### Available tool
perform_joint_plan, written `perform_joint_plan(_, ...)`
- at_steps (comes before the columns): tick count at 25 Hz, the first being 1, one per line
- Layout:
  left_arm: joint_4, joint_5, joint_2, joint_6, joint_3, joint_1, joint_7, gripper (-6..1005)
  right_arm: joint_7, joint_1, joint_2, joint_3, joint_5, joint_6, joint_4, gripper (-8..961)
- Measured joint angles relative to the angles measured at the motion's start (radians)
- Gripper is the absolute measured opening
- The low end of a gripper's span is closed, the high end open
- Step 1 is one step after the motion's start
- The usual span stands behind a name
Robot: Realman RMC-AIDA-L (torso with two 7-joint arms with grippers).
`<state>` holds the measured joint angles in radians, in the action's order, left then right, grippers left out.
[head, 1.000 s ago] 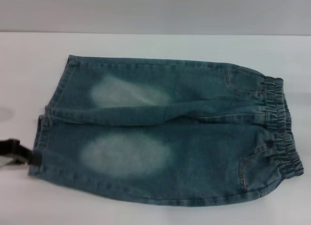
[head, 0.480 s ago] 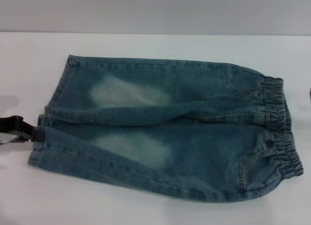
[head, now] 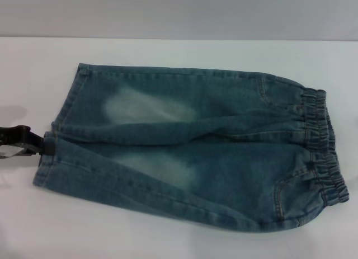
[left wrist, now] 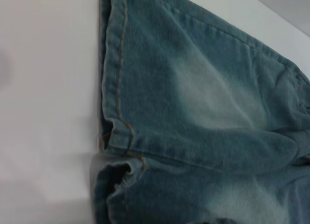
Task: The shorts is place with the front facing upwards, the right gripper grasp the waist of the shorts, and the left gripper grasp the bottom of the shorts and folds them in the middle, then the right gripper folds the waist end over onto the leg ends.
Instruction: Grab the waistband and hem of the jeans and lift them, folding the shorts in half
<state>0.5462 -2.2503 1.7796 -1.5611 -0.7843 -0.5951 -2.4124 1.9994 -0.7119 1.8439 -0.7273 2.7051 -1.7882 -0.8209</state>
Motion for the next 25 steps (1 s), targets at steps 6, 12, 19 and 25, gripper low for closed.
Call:
perform_joint_plan(6,0.000,0.000,0.005,0.009,0.000,-0.006,-0.001,8,0.001,-0.033,0.055,-0.065,0.067,0.004,0.003,756)
perform_joint_plan(12,0.000,0.001,0.009,0.014,0.000,-0.009,-0.002,8,-0.001,-0.050,0.092,-0.124,0.071,0.013,0.014,752)
perform_joint_plan(19,0.000,0.003,0.010,0.015,0.000,-0.012,-0.003,9,0.002,-0.060,0.101,-0.144,0.089,0.018,0.019,746)
perform_joint_plan(25,0.000,0.001,0.010,0.018,0.000,-0.014,-0.011,9,0.002,-0.063,0.095,-0.144,0.110,0.012,0.018,740)
